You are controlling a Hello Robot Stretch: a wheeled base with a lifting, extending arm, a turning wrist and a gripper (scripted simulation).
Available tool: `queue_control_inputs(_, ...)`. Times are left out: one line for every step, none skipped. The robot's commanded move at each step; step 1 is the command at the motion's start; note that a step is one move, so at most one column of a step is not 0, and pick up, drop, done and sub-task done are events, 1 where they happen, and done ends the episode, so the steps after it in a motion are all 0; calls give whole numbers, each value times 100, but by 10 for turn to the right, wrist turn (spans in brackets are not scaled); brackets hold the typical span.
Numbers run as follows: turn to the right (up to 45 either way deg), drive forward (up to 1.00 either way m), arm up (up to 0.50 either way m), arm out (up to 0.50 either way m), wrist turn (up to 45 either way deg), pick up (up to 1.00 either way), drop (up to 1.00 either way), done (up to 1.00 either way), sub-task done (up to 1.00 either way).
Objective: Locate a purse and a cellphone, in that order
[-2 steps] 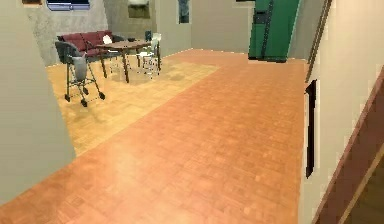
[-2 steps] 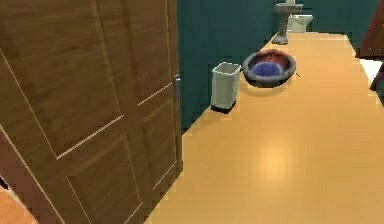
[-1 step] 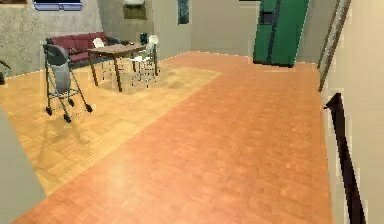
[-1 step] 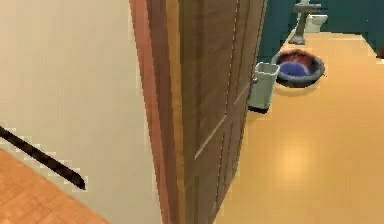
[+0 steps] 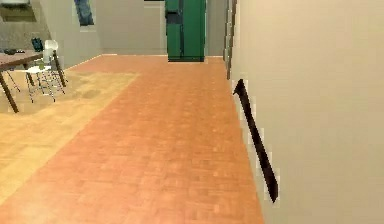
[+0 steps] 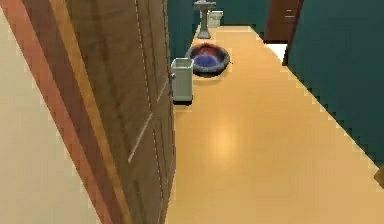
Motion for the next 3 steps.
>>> queue_control_inputs(0, 100, 0, 0, 0, 0, 0, 0, 0)
queue_control_inputs(0, 100, 0, 0, 0, 0, 0, 0, 0)
queue_control_inputs(60, 0, 0, 0, 0, 0, 0, 0, 0)
